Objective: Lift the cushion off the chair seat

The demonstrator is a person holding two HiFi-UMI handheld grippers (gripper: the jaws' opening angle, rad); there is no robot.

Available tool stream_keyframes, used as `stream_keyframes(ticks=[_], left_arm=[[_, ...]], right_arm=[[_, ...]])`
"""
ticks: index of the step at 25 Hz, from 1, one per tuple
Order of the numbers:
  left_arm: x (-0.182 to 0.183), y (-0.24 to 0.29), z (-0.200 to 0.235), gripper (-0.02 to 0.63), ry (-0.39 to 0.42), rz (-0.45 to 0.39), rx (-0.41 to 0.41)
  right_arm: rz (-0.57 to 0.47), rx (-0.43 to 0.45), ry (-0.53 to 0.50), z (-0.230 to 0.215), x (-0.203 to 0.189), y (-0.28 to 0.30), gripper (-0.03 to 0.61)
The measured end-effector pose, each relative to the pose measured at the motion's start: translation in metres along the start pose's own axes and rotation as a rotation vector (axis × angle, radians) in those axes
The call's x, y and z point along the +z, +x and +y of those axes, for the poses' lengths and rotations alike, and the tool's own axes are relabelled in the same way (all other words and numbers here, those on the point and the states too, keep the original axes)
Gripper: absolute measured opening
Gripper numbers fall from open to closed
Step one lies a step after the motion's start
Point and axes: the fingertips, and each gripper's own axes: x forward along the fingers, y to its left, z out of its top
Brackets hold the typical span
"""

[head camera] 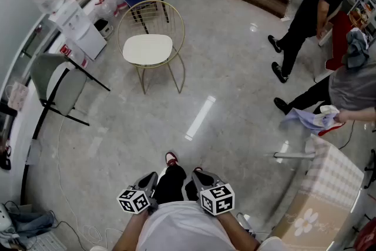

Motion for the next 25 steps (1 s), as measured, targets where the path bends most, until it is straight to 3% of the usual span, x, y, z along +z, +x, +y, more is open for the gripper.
stream_keyframes(ticks=[4,11,17,25], left_arm=[[-0.005,0.002,-0.016,0.003,0.059,0.018,-0.01],[0.006,-0.007,-0.027,0.003,0.113,-0.046,0.016],[0.03,-0.021,-0.011,0.003,0.093,-0.103,0.04],[0.085,0.006,0.019,0.003,0.075,-0.163,0.037]], right_arm=[[0.015,0.046,-0.052,0.011,-0.001,0.0,0.006],[0.049,0.122,-0.138,0.026,0.002,0.011,0.006],[0.043,0.14,-0.126,0.036,0.024,0.03,0.008],[0.047,0.123,-0.185,0.027,0.077,0.075,0.008]])
